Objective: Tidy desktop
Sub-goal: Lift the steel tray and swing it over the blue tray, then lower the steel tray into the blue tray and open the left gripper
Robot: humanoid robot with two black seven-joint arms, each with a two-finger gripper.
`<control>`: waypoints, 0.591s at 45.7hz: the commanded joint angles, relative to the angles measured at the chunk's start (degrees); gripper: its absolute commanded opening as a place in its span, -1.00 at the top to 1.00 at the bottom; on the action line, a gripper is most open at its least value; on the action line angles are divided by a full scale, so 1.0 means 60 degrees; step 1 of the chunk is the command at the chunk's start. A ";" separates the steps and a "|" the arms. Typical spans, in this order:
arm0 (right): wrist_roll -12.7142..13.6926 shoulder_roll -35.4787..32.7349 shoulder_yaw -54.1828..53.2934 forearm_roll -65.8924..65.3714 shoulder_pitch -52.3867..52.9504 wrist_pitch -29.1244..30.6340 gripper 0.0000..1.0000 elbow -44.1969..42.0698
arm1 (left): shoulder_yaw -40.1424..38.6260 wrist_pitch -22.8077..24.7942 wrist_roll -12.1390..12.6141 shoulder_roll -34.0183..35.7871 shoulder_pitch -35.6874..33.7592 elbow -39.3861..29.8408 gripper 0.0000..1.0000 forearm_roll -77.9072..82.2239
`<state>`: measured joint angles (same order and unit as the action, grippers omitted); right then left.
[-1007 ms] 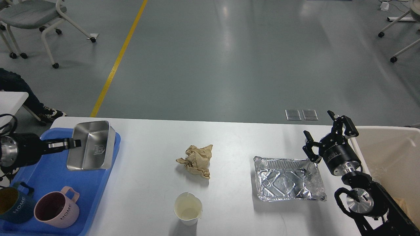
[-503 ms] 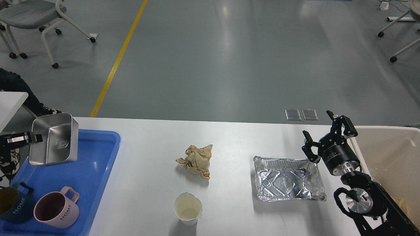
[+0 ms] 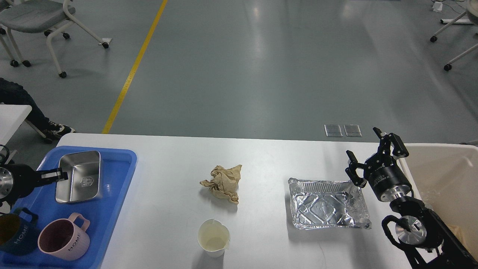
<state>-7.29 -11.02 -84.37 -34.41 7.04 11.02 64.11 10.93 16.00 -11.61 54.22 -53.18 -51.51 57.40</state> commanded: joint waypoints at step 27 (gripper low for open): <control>0.0000 0.0020 0.0161 0.0007 0.0042 0.0009 -1.00 -0.0006 | -0.0107 -0.0103 0.0031 -0.1800 0.0646 0.2169 0.90 -0.0440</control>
<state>-7.30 -10.80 -83.41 -34.38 7.43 11.08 64.07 10.31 15.30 -11.47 44.09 -49.23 -40.02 55.67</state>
